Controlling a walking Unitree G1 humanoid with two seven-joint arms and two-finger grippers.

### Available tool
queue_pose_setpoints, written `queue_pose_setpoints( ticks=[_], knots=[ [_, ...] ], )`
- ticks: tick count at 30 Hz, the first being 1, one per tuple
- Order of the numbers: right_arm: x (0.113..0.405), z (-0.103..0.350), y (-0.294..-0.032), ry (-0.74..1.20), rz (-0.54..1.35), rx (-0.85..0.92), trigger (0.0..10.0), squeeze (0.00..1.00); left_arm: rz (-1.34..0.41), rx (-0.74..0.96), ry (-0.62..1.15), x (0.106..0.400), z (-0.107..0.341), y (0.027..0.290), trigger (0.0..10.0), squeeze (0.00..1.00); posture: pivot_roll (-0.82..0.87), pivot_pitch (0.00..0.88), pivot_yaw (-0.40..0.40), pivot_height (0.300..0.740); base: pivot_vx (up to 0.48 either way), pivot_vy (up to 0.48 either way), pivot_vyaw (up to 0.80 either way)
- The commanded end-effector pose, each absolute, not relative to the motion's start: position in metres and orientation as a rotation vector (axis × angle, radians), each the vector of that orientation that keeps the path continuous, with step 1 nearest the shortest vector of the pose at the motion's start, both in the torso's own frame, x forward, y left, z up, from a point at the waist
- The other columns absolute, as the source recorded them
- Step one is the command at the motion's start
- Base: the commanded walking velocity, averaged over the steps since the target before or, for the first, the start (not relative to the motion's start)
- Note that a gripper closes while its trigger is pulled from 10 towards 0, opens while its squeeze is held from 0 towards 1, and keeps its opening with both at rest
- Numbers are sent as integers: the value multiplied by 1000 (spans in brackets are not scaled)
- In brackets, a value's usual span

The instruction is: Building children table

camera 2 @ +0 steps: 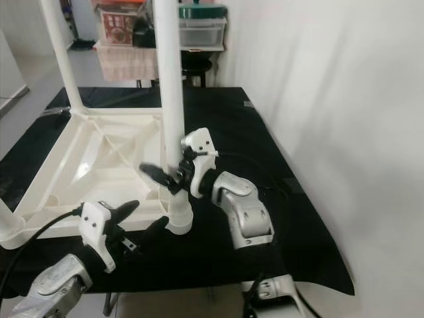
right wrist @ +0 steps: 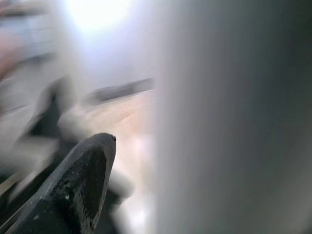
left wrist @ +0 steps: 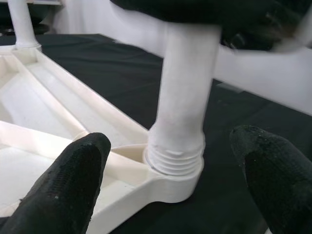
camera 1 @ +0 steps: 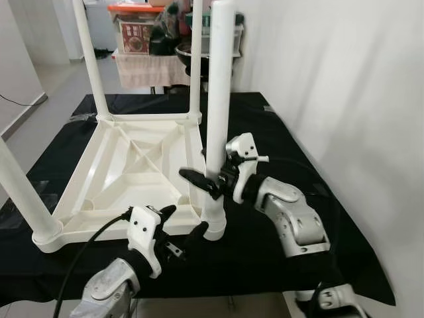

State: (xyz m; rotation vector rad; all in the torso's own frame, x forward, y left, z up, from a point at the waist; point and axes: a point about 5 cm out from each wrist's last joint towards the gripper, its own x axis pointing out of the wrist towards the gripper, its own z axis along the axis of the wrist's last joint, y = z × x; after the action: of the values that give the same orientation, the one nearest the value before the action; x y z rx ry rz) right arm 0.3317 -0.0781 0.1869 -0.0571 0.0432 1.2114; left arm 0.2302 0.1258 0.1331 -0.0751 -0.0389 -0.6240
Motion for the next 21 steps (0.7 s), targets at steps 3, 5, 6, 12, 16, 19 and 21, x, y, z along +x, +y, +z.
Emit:
queue_pose_setpoints(
  ticks=[3, 5, 6, 12, 16, 19, 21],
  knots=[
    [333, 184, -72, 48, 1343, -84, 10000, 0, -616, -77, -43, 231, 132, 125, 10000, 0, 54, 0, -82, 740, 0, 0, 0],
    [341, 184, -71, 65, 1342, -51, 0, 0, -611, -70, -46, 231, 132, 123, 10000, 0, 51, 0, -87, 740, 0, 0, 0],
    [341, 184, -71, 65, 1342, -51, 0, 0, -611, -70, -46, 231, 132, 123, 10000, 0, 51, 0, -87, 740, 0, 0, 0],
    [344, 184, -73, 53, 1359, 5, 0, 0, -609, -73, -52, 233, 132, 120, 10000, 0, 42, 0, -91, 740, 0, 0, 0],
    [343, 183, -79, 53, 1358, 23, 0, 0, -612, -81, -55, 234, 132, 118, 10000, 0, 22, 0, -88, 740, 0, 0, 0],
    [345, 180, -87, 58, 1330, 17, 0, 0, -617, -87, -56, 234, 132, 116, 10000, 0, 7, 0, -87, 740, 0, 0, 0],
    [349, 176, -97, 67, 1212, 0, 0, 0, -621, -87, -55, 234, 132, 116, 10000, 0, -3, 0, -83, 740, 0, 0, 0]
  ],
)
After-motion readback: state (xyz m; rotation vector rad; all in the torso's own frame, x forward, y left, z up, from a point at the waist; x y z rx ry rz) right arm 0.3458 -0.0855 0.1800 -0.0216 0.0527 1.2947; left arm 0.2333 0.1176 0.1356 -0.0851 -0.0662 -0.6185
